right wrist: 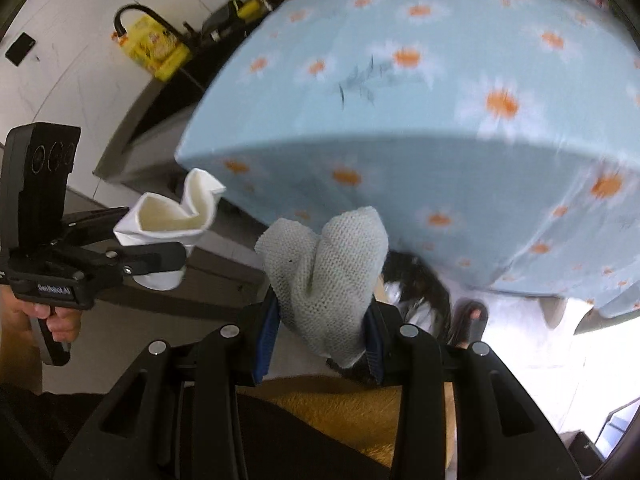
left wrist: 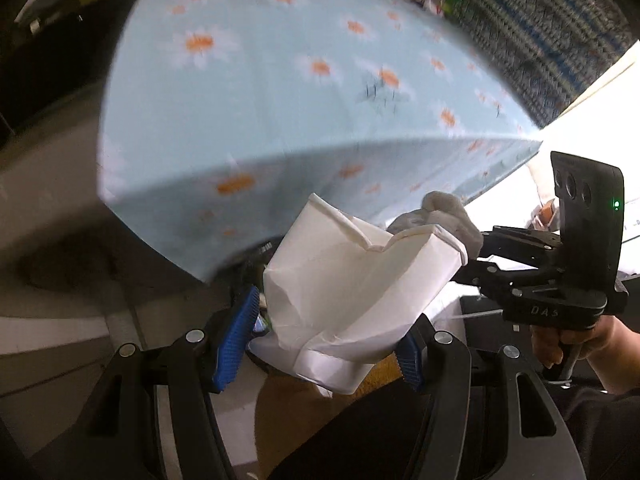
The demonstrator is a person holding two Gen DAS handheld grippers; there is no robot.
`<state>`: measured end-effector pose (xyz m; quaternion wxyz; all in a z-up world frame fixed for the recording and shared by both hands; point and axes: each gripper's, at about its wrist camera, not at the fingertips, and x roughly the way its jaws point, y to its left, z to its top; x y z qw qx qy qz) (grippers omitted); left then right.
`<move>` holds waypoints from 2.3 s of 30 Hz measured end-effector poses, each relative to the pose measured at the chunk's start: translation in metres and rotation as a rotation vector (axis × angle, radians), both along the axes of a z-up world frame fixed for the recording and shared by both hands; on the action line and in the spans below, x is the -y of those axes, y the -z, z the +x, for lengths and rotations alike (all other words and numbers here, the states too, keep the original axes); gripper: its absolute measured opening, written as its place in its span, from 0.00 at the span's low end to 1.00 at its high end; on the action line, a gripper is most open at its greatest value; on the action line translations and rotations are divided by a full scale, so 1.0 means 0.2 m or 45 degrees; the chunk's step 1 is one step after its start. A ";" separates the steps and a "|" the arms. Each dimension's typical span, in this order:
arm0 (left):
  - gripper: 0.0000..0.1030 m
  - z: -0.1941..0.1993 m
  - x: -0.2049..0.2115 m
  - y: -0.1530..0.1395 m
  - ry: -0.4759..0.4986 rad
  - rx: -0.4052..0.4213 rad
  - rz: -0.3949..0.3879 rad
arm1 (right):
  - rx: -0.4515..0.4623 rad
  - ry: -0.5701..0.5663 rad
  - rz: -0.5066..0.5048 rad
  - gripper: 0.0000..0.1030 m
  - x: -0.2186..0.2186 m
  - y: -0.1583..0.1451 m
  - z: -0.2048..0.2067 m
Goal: Collect trash
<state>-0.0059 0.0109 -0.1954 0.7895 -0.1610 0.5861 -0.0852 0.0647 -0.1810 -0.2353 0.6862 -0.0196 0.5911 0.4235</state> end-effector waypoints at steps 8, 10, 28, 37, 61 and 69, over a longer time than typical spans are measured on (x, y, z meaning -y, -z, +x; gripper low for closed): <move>0.59 0.06 0.09 0.28 0.027 -0.099 0.078 | -0.152 0.014 -0.071 0.37 0.02 0.26 0.07; 0.59 0.07 0.11 0.37 0.023 -0.135 0.116 | -0.169 0.004 -0.093 0.37 0.01 0.35 0.09; 0.59 0.06 0.09 0.91 -0.199 -0.362 0.008 | -0.485 0.194 -0.168 0.37 0.08 0.92 0.27; 0.59 0.09 0.15 1.10 -0.224 -0.439 0.011 | -0.544 0.182 -0.221 0.39 0.03 1.12 0.25; 0.81 0.18 0.16 1.23 -0.207 -0.555 0.085 | -0.557 0.239 -0.206 0.62 0.06 1.17 0.29; 0.81 0.14 0.14 0.98 -0.141 -0.403 0.062 | -0.473 0.263 -0.138 0.62 0.15 0.90 0.23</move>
